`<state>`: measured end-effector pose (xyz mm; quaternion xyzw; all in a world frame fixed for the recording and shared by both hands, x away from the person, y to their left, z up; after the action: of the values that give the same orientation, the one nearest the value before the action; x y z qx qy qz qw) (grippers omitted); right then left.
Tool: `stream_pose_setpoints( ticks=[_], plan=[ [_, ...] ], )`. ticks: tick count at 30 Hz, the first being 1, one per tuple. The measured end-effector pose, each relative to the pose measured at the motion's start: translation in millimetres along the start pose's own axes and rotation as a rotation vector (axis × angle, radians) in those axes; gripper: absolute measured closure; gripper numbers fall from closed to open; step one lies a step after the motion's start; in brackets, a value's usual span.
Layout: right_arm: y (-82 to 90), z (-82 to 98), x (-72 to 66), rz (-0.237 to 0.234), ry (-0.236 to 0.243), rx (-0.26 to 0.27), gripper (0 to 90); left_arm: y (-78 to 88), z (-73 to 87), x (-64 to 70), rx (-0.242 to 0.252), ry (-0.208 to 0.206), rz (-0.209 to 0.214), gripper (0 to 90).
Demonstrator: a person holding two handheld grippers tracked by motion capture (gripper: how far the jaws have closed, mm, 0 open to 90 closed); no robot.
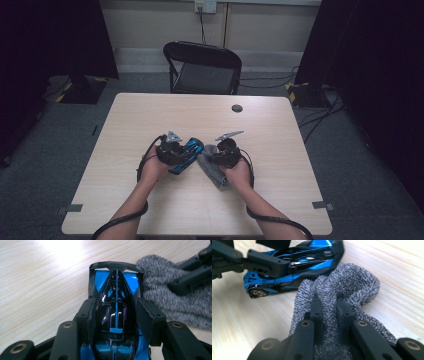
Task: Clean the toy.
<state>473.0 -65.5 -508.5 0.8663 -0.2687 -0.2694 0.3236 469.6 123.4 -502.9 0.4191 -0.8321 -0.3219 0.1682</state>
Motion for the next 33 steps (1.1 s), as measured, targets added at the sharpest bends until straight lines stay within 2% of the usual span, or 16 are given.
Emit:
stream_pose_setpoints(
  ticks=[1,13,25,33],
  plan=[
    [-1.9,-0.7,-4.4,-0.008,0.008,-0.005,78.7,0.1,0.0,0.0,0.000,0.000,0.000,50.8],
    [-7.0,1.7,-16.7,-0.038,0.009,0.004,78.7,0.2,0.0,0.1,-0.003,0.000,0.001,50.8],
    [-13.1,4.7,-35.9,-0.068,0.049,-0.011,78.6,0.0,-0.2,0.7,-0.004,0.001,-0.005,50.7],
    [-15.5,6.3,-45.1,-0.096,0.057,-0.012,78.6,-0.2,-0.2,1.0,-0.002,0.001,-0.008,50.7]
  ],
)
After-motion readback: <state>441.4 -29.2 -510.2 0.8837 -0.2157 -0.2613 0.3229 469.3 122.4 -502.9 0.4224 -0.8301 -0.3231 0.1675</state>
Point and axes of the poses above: each handheld gripper's, and its own axes: y roughly backward along the jaws, z roughly out of its underside, x roughly to its right, the point moved 4 cm from there along -y, roughly forward along the jaws, and after that the axes turned 5 degrees about -z, right-handed, at the moved point
